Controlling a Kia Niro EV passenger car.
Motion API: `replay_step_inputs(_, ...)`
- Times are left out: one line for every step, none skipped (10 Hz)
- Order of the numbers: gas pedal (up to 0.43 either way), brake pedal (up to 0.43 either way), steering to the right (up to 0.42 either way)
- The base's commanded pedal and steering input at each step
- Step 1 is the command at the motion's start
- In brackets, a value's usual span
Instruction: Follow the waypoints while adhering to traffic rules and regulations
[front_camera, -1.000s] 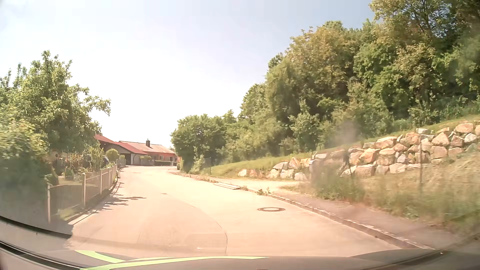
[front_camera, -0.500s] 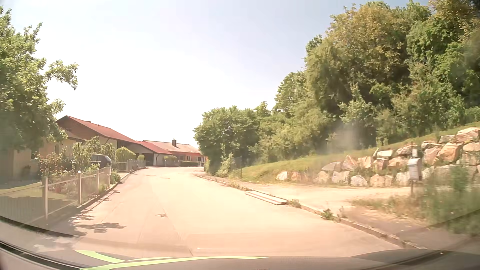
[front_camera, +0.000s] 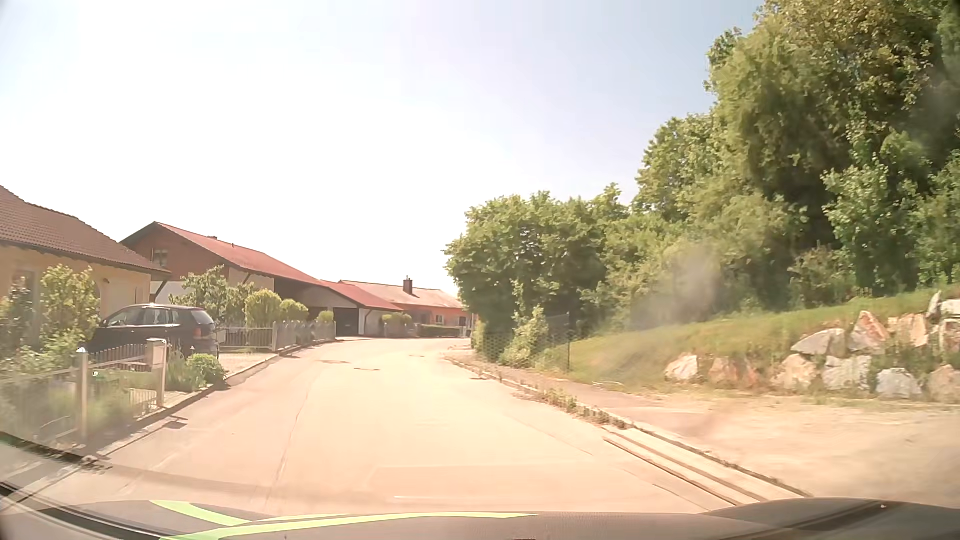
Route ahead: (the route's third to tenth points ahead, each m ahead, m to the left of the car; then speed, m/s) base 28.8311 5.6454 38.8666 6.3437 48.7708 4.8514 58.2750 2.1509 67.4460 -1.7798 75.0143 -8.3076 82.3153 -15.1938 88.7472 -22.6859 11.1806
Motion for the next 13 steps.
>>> replay_step_inputs(0.130,0.000,-0.095)
replay_step_inputs(0.087,0.000,-0.091)
replay_step_inputs(0.059,0.000,-0.086)
replay_step_inputs(0.047,0.000,-0.075)
replay_step_inputs(0.028,0.000,-0.065)
replay_step_inputs(0.020,0.000,-0.056)
replay_step_inputs(0.008,0.000,-0.044)
replay_step_inputs(0.008,0.000,-0.034)
replay_step_inputs(0.008,0.000,-0.021)
replay_step_inputs(0.008,0.000,-0.014)
replay_step_inputs(0.020,0.000,-0.012)
replay_step_inputs(0.020,0.000,-0.012)
replay_step_inputs(0.020,0.000,-0.006)
